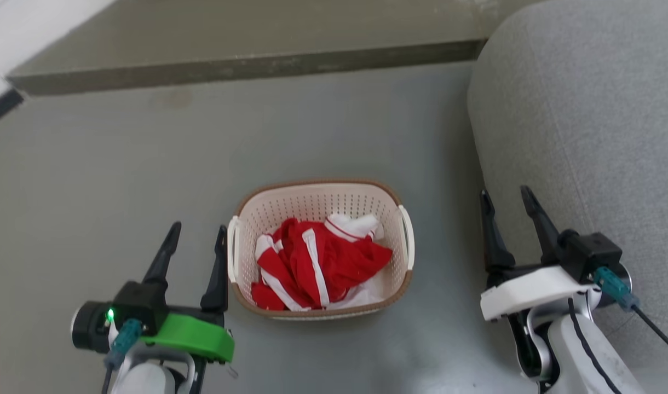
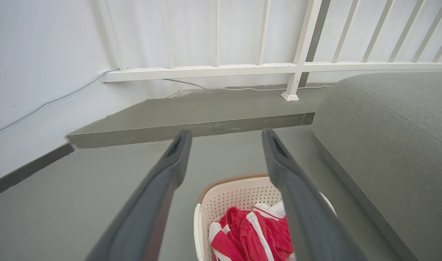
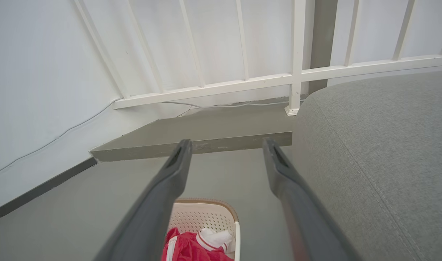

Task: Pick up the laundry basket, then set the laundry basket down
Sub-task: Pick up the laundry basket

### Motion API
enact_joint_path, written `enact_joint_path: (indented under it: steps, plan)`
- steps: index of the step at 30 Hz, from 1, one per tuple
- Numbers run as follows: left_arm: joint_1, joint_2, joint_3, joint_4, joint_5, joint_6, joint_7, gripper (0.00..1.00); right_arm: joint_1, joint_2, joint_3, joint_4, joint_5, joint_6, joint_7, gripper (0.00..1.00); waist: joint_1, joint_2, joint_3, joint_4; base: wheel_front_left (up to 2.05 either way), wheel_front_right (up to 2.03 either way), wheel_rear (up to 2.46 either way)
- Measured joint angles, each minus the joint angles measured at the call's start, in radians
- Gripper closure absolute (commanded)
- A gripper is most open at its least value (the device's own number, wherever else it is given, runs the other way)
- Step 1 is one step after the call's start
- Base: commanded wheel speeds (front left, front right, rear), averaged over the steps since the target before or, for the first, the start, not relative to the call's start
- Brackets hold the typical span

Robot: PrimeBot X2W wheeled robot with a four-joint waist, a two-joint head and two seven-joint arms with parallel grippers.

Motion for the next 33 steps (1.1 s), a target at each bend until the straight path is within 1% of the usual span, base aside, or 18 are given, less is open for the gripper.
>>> enact_joint_path:
  steps: [13,20,28,33]
  plan:
    - [-0.136,-0.001,0.007,0.086,0.002,-0.004,0.000,0.00,-0.132,-0.003,-0.001,0.076,0.000,0.000,-0.002,0.00,0.0000,0.0000,0.162,-0.010,0.00,0.00,0.00]
    - [-0.230,0.002,0.009,0.140,0.019,-0.008,0.000,0.00,-0.206,-0.006,0.003,0.120,0.033,0.000,-0.002,0.00,0.0000,0.0000,0.252,-0.010,0.00,0.00,0.00]
    - [-0.338,-0.001,0.017,0.219,0.018,-0.009,0.011,0.00,-0.310,-0.008,0.037,0.208,0.036,0.002,-0.002,0.00,0.0001,0.0000,0.354,-0.010,0.00,0.00,0.00]
    - [-0.401,-0.005,0.021,0.275,0.013,-0.009,0.024,0.00,-0.377,-0.011,0.041,0.274,0.037,0.002,-0.002,0.00,0.0001,0.0000,0.419,-0.008,0.00,0.00,0.00]
